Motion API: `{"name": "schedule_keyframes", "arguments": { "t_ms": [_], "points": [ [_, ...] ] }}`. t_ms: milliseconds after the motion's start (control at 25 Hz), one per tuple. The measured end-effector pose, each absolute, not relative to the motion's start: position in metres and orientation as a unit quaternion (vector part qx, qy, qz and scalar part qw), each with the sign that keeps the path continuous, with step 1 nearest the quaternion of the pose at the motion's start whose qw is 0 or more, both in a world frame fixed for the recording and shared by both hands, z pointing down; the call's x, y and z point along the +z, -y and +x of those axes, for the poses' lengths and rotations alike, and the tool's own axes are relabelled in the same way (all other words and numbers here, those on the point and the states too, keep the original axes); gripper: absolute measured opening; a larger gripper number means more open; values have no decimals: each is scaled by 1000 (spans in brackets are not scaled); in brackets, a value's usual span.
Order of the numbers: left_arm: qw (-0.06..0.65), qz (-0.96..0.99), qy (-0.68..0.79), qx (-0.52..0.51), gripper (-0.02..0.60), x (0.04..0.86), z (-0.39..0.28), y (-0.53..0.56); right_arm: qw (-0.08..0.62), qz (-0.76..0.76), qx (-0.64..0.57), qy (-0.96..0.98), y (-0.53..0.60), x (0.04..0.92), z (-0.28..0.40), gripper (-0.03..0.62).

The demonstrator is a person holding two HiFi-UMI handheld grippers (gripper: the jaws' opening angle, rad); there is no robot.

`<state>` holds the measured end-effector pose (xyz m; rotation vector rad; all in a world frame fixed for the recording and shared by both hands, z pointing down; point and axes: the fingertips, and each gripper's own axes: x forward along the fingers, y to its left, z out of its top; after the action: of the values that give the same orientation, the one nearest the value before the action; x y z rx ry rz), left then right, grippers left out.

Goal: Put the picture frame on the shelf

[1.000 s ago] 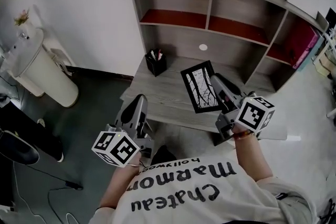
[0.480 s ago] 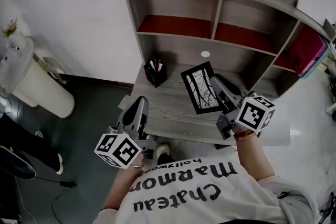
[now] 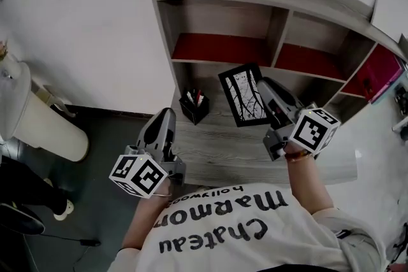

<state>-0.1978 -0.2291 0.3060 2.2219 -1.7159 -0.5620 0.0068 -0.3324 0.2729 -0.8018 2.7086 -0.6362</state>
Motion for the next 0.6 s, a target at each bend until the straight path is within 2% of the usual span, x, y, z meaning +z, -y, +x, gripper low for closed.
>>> {"name": "schedule_keyframes", "arguments": {
  "t_ms": [240, 600],
  "points": [
    [125, 790, 575, -172, 23, 297, -231, 267, 159, -283, -186, -927, 361, 239, -23, 74],
    [145, 813, 543, -153, 23, 317, -257, 311, 205, -285, -120, -929, 391, 196, -60, 74]
  ]
}}
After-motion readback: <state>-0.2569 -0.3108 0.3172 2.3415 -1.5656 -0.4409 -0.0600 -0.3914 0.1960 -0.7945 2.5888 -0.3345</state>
